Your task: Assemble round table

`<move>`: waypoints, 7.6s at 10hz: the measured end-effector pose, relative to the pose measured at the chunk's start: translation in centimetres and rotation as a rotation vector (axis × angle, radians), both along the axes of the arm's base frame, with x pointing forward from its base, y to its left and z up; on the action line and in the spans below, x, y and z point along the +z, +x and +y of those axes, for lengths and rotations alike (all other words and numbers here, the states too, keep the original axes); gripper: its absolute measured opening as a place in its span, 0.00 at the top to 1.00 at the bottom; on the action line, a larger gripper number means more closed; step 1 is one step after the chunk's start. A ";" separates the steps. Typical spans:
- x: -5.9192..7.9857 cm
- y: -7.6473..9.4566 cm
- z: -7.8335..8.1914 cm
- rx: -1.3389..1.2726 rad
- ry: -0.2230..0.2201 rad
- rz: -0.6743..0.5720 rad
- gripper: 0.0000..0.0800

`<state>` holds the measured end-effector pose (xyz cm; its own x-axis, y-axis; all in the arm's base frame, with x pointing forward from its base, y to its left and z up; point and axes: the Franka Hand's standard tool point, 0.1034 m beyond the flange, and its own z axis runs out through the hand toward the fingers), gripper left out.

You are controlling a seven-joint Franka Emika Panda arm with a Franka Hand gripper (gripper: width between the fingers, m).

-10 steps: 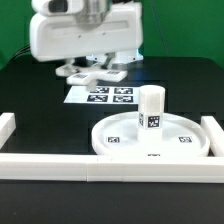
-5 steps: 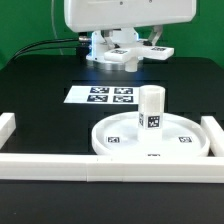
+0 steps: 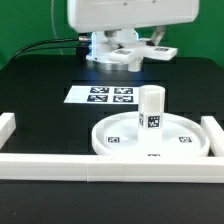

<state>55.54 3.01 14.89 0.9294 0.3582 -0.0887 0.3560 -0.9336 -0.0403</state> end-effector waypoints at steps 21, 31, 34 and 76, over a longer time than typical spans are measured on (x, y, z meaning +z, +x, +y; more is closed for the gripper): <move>-2.6 0.9 0.8 0.008 0.004 -0.045 0.44; -4.4 0.6 0.7 0.016 0.002 -0.028 0.44; -4.3 0.9 0.5 0.062 0.011 -0.032 0.43; -1.2 1.5 2.4 -1.220 0.070 -0.019 0.19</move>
Offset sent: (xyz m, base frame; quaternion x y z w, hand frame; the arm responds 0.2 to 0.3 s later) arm 0.0032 0.0104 -0.0168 -0.0030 0.0182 -0.0162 0.9997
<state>57.02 5.41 13.73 0.6601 -0.7461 -0.0870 -0.7508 -0.6516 -0.1085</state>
